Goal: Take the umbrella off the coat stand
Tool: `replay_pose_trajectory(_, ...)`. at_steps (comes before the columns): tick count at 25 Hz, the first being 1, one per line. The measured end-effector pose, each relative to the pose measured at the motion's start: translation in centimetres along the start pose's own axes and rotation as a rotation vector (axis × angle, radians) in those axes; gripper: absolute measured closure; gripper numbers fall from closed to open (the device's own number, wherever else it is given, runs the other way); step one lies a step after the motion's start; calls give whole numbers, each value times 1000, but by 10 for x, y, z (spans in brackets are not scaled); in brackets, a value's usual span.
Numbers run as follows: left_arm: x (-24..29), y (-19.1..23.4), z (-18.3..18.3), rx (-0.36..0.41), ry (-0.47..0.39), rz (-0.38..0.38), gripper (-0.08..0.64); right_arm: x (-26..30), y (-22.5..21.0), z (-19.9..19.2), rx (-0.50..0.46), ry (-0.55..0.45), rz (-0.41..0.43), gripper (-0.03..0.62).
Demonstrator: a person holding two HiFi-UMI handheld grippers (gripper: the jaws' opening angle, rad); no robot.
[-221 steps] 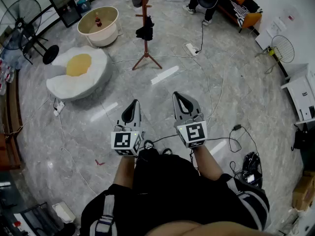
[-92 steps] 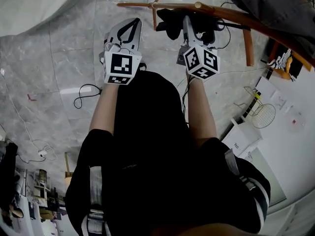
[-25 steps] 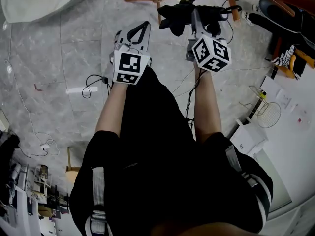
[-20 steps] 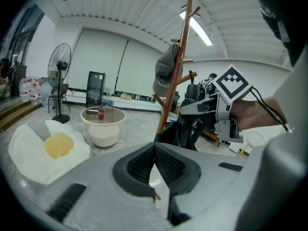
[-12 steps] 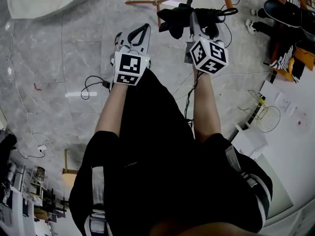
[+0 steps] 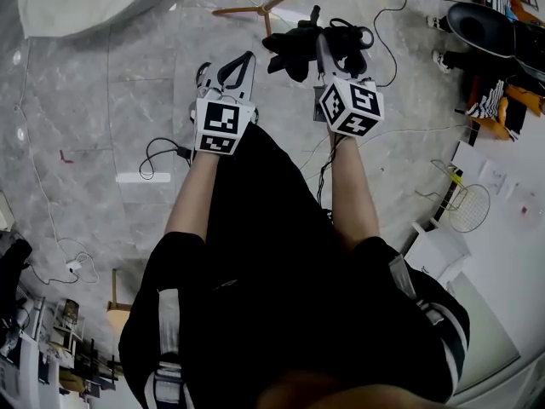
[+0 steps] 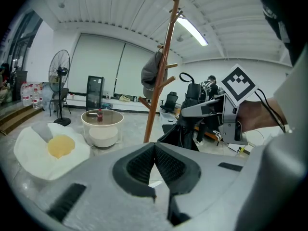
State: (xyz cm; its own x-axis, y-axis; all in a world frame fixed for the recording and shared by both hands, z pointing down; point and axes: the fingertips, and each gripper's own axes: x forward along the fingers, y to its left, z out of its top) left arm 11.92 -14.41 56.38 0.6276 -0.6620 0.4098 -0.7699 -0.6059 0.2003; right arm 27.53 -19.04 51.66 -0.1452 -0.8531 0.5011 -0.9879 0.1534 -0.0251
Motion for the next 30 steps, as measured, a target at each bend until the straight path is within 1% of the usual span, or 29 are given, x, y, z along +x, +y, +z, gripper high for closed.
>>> replay_pose_trajectory(4, -15, -27, -2, 9, 8, 11, 561, -35, -4, -11, -1, 7, 26, 348)
replay_pose_trajectory(9, -41, -59, 3, 69, 28, 35, 561, -78, -8, -25, 9, 9, 63, 348)
replay_pose_trajectory(11, -53, -61, 4, 52, 32, 51, 561, -91, 0, -30, 15, 4, 79, 348)
replay_pose_trajectory(15, -83, -44, 6, -67, 24, 108, 561, -108, 29, -37, 33, -5, 139, 350)
replay_pose_trajectory(16, -91, -37, 7, -85, 25, 126, 561, -112, 37, -38, 37, -6, 156, 350)
replay_pose_trajectory(17, -99, -31, 10, -90, 26, 141, 561, -116, 44, -38, 36, -8, 172, 350)
replay_pose_trajectory(21, -126, -9, 28, -64, 10, 193, 561, -119, 73, -27, 13, -37, 235, 350)
replay_pose_trajectory(24, -145, 12, 32, -63, -2, 230, 561, -117, 95, -15, 21, -58, 274, 350)
replay_pose_trajectory(28, -169, 41, 31, -79, 3, 273, 561, -110, 121, 5, -18, -76, 308, 350)
replay_pose_trajectory(30, -183, 53, 36, -91, -12, 289, 561, -106, 135, 14, -19, -83, 329, 350)
